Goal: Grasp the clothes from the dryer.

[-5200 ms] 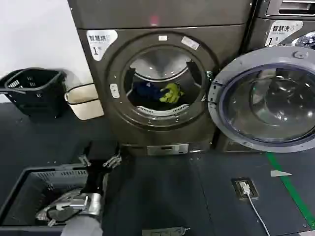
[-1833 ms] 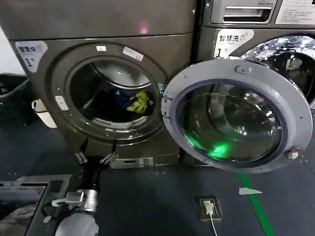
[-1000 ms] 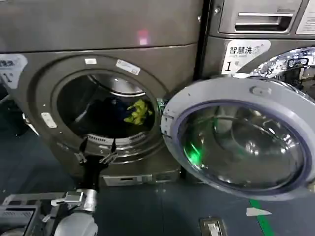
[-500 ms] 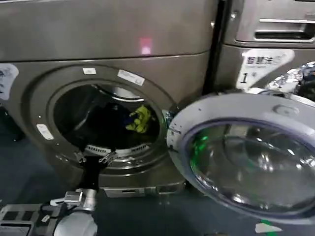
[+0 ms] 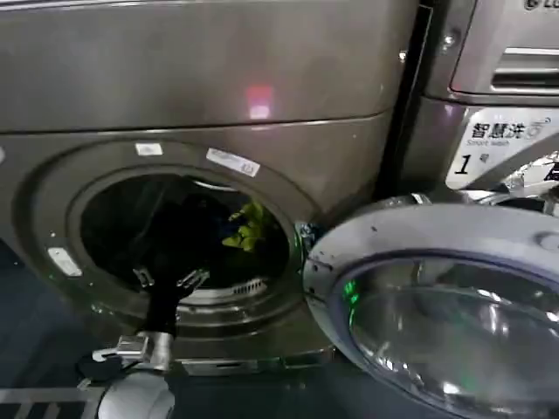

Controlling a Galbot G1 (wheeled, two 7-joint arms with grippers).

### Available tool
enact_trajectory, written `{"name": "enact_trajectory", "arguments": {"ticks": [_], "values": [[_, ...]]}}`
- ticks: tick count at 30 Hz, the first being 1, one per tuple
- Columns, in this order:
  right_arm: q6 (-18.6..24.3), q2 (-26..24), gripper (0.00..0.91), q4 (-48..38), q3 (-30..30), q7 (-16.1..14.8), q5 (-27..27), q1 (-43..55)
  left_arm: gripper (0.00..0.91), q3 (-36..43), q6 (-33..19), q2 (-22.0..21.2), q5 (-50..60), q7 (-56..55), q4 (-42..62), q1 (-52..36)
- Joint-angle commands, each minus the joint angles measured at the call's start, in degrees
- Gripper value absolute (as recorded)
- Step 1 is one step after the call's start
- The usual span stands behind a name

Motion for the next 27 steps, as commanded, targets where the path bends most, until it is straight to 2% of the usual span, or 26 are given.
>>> {"name": "enact_trajectory", "arguments": {"ticks": [1, 18, 23, 27], "values": [[0.4, -0.1, 0.907, -0.1, 0.1, -0.1, 0.3, -0.1, 0.907, -0.1, 0.0, -0.1, 0.0, 0.0, -0.2, 0.0], [0.0, 0.2, 0.907, 0.3, 0.6, 0.3, 0.3, -0.8, 0.907, -0.3, -0.2, -0.3, -0.6, 0.0, 0.8, -1.3], [-2.1, 0.1, 0.907, 1.0, 1.4, 0.8, -0.5, -1.5, 0.907, 0.2, 0.1, -0.3, -2.3, 0.0, 6.4, -8.2], [-2.3, 0.0, 0.907, 1.2, 3.0, 0.4, -0.9, -2.7, 0.907, 1.6, 0.0, -0.1, -4.1, 0.2, 16.2, -17.1]]}}
